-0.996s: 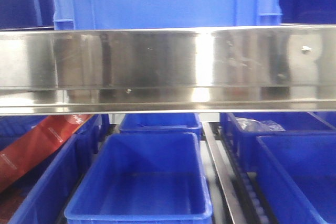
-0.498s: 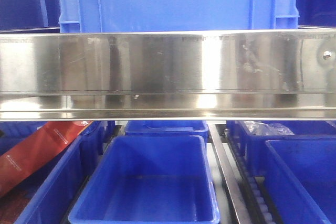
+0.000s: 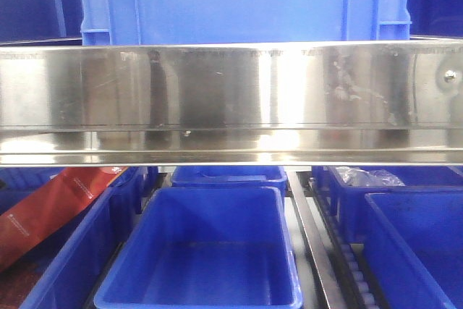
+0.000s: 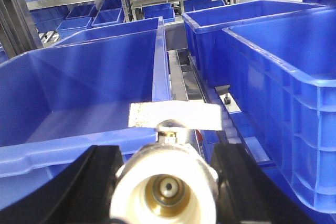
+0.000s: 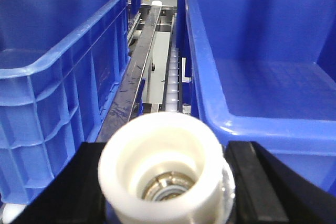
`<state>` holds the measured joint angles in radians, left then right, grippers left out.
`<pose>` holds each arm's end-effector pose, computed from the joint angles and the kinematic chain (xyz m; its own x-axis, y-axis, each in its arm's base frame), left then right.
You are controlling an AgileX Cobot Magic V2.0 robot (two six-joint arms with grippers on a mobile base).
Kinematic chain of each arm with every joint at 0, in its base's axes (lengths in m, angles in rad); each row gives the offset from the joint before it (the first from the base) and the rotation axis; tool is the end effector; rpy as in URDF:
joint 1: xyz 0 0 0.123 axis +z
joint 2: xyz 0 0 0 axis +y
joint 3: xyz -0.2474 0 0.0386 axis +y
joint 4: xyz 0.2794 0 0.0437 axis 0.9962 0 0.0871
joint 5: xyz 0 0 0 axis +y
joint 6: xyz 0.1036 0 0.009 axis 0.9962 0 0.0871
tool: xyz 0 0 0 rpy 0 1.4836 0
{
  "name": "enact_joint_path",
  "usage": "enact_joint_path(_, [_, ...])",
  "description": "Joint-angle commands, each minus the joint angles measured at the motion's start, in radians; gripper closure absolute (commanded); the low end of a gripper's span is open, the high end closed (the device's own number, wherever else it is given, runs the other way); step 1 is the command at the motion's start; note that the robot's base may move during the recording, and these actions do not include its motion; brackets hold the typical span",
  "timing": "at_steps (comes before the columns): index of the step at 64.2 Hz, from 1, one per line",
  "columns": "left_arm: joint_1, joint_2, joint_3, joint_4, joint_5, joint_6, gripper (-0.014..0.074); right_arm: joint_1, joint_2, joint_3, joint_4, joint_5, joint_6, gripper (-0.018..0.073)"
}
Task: Place valve from conveyor to right shelf box
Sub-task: 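Extend both held valves over a blue box on the shelf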
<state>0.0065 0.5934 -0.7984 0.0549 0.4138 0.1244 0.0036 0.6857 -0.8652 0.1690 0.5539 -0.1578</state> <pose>0.1843 0.0035 0.3804 -0.1238 0.1729 -0.9771 -0.0070 0.9845 0.1751 0.1995 0.0099 0.3737 -0.2759 -0.0146 -0.9611 -0.0924 0.9957 0.0114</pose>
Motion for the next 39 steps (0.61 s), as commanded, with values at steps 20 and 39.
enact_joint_path(20, [-0.098, -0.007, -0.011, 0.001, -0.065, -0.006, 0.0708, -0.003, -0.009, -0.019, 0.001, -0.099, 0.000, 0.0712])
enact_joint_path(39, [-0.098, -0.007, -0.011, 0.001, -0.065, -0.006, 0.0708, -0.003, -0.009, -0.019, 0.001, -0.151, 0.000, 0.0712])
